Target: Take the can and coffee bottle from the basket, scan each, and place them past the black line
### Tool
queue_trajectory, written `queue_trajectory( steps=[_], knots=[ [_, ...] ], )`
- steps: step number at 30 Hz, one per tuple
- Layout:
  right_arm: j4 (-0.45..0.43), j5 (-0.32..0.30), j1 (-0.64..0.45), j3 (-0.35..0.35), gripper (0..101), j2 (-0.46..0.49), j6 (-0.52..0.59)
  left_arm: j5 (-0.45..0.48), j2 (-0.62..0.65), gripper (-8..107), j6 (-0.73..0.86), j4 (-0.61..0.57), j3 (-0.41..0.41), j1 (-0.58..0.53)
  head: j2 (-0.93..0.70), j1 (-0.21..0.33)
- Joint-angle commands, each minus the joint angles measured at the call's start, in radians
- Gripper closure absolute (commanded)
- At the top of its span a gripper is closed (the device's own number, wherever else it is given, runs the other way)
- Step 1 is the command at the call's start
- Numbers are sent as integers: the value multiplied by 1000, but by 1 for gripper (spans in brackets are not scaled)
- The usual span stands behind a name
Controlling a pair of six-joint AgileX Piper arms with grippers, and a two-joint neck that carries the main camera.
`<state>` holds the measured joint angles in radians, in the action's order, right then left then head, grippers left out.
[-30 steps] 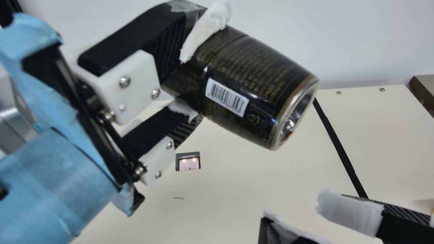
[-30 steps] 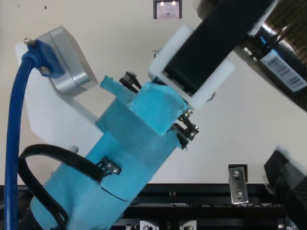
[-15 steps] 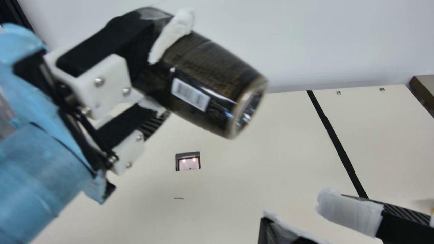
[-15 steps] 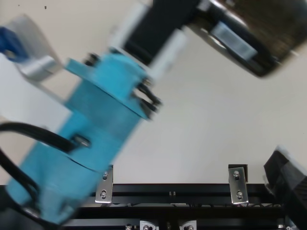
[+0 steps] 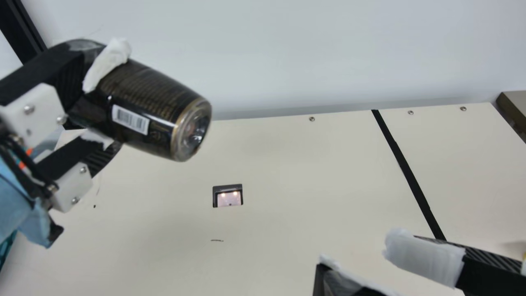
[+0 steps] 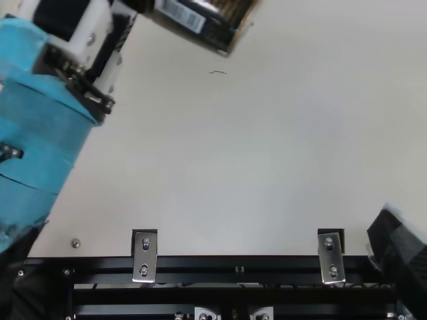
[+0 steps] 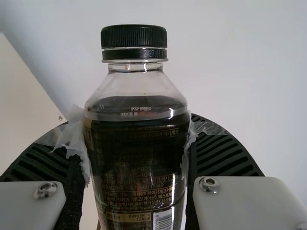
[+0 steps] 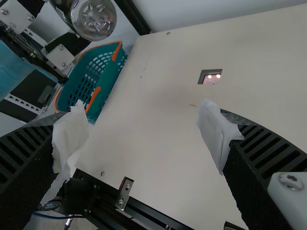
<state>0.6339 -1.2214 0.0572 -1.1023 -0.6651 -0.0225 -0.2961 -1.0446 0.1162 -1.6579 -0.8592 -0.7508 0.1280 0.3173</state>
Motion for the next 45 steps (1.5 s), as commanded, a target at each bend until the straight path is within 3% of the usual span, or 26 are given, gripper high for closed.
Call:
queue_trajectory(
  steps=[1,8,18,28,30,31,32,37,45],
  knots=[
    [15,4,-3,2,0,-2,-2,0,0,89,0,0,0,0,9,0],
    [144,63,-12,31,0,-29,-39,2,0,89,0,3,-2,-2,9,0],
    [284,227,95,68,0,-122,-81,2,0,89,0,3,-2,-2,9,0],
    [248,486,362,108,0,-251,-194,2,0,89,0,3,-2,-2,9,0],
    [161,525,413,105,0,-281,-203,2,0,89,0,3,-2,-2,9,0],
    [70,533,435,96,0,-295,-196,2,0,89,0,3,-2,-2,9,0],
    [228,500,377,107,0,-277,-206,2,0,89,0,3,-2,-2,9,0],
    [180,532,436,99,0,-299,-206,2,0,89,0,3,-2,-2,9,0],
    [308,557,383,120,0,-315,-267,2,0,89,0,3,-2,-2,9,0]
  ],
)
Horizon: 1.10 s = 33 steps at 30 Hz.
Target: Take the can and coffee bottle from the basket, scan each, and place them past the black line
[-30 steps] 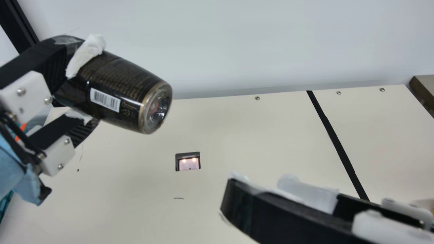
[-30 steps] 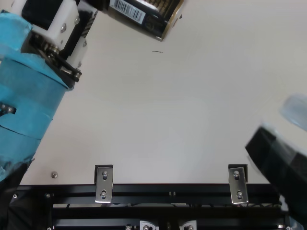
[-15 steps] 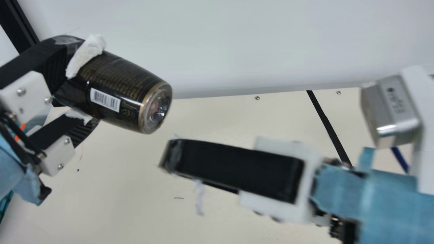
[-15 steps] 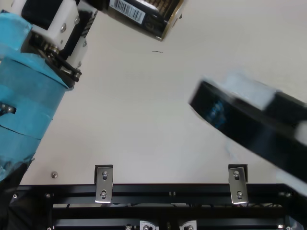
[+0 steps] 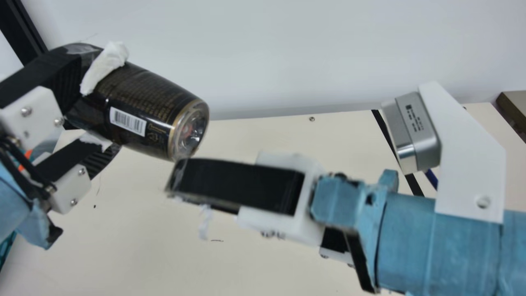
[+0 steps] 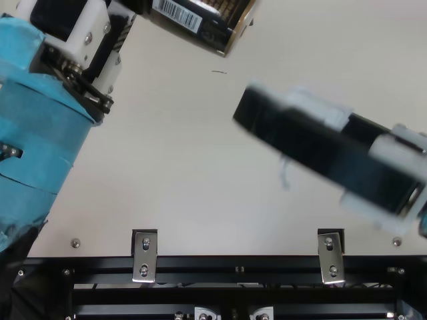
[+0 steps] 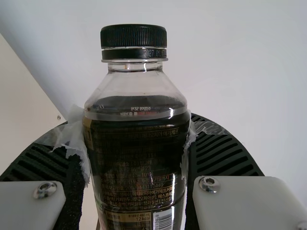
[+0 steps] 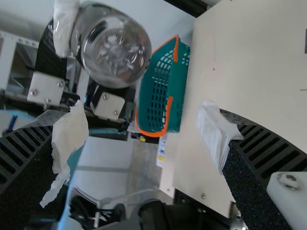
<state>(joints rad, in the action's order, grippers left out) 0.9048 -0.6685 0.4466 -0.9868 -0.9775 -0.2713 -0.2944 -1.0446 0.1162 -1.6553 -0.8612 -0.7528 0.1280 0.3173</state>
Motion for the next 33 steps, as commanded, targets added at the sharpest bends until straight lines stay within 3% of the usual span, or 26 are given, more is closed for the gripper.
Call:
queue_trajectory(
  steps=[1,17,33],
  knots=[
    [58,11,-13,8,0,-5,-30,0,0,89,0,0,0,0,9,0],
    [380,94,-54,47,0,-71,-187,0,0,89,0,0,0,0,9,0],
    [588,168,14,43,0,-135,-160,0,0,89,0,0,0,0,9,0]
  ],
)
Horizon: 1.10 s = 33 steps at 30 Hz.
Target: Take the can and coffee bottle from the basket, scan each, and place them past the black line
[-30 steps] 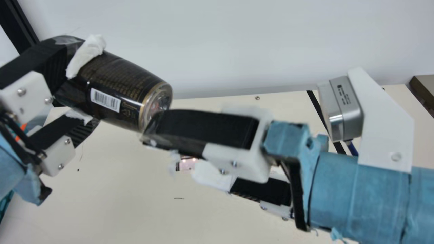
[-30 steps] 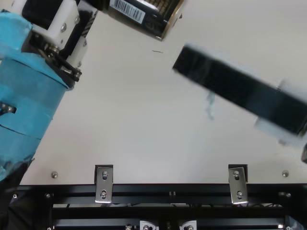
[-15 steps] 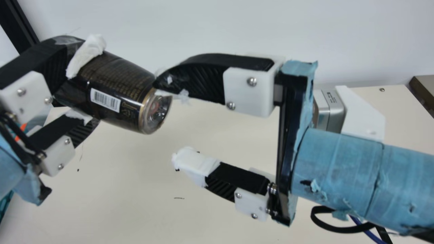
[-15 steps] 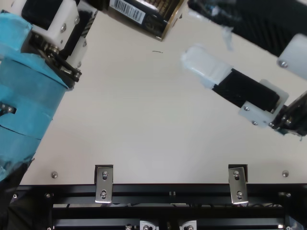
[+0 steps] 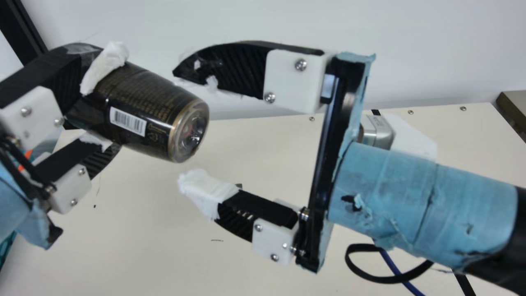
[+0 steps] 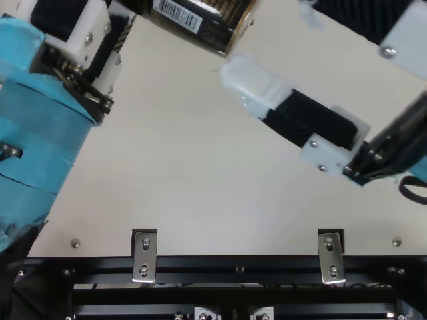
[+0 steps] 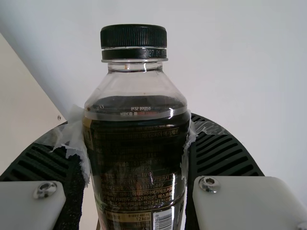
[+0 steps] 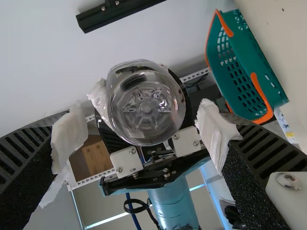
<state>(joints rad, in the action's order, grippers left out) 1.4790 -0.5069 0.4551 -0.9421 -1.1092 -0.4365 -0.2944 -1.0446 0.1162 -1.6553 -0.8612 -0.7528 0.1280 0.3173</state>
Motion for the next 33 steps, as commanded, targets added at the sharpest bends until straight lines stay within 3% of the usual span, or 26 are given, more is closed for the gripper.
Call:
queue_trajectory(
  steps=[1,21,31,32,33],
  knots=[
    [25,12,11,-3,0,-9,12,0,0,89,0,0,0,0,9,0],
    [247,83,62,-43,0,-114,233,0,0,89,0,0,0,0,9,0],
    [252,91,63,-42,0,-114,235,0,0,89,0,0,0,0,9,0],
    [252,91,63,-42,19,-114,235,0,0,89,0,0,0,0,9,0],
    [252,91,63,-42,101,-114,235,0,0,89,0,0,0,0,9,0]
  ],
)
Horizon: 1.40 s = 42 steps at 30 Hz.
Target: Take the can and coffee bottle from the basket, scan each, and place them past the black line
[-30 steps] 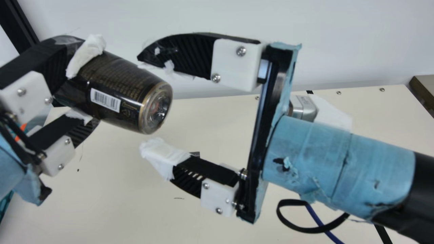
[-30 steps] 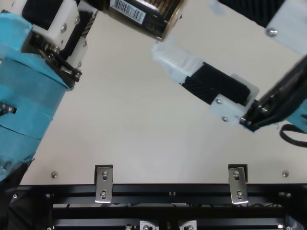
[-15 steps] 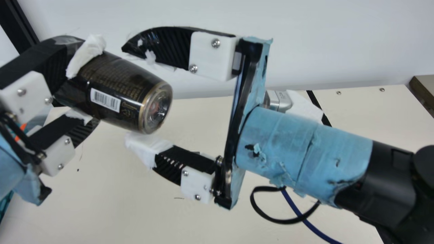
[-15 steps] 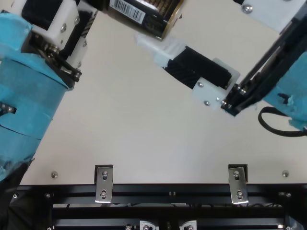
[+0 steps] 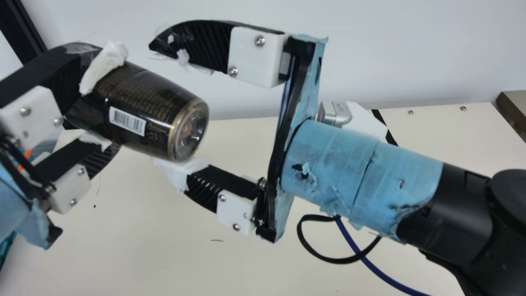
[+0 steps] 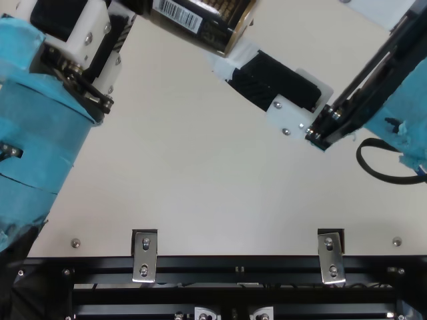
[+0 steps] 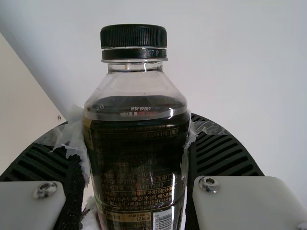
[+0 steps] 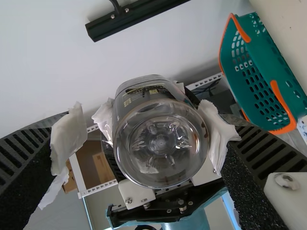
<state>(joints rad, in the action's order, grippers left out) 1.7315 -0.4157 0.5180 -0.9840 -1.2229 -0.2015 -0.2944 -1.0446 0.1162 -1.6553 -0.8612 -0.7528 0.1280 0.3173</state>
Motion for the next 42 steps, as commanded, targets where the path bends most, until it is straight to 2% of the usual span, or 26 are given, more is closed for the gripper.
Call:
queue_trajectory(
  steps=[1,8,9,10,21,27,35,37,42],
  knots=[
    [0,0,0,0,101,0,0,0,0,89,0,0,0,0,9,0],
    [-15,0,0,1,101,-1,2,0,0,89,-2,0,0,0,9,0],
    [-15,0,0,1,101,-1,2,0,0,72,-2,0,0,0,9,0],
    [-16,0,0,1,101,-1,2,0,0,9,-2,0,0,0,9,0],
    [-9,0,0,1,101,-1,2,0,0,9,-9,8,1,0,9,0],
    [-8,0,0,1,101,-1,2,-63,27,9,-14,48,18,45,9,0],
    [-7,0,0,1,101,-1,2,-145,89,9,-32,121,61,160,9,0],
    [-7,0,0,1,101,-1,2,-138,96,9,-6,130,77,192,9,0],
    [1,0,-3,5,101,0,15,-4,81,9,219,100,115,283,9,0]
  ],
)
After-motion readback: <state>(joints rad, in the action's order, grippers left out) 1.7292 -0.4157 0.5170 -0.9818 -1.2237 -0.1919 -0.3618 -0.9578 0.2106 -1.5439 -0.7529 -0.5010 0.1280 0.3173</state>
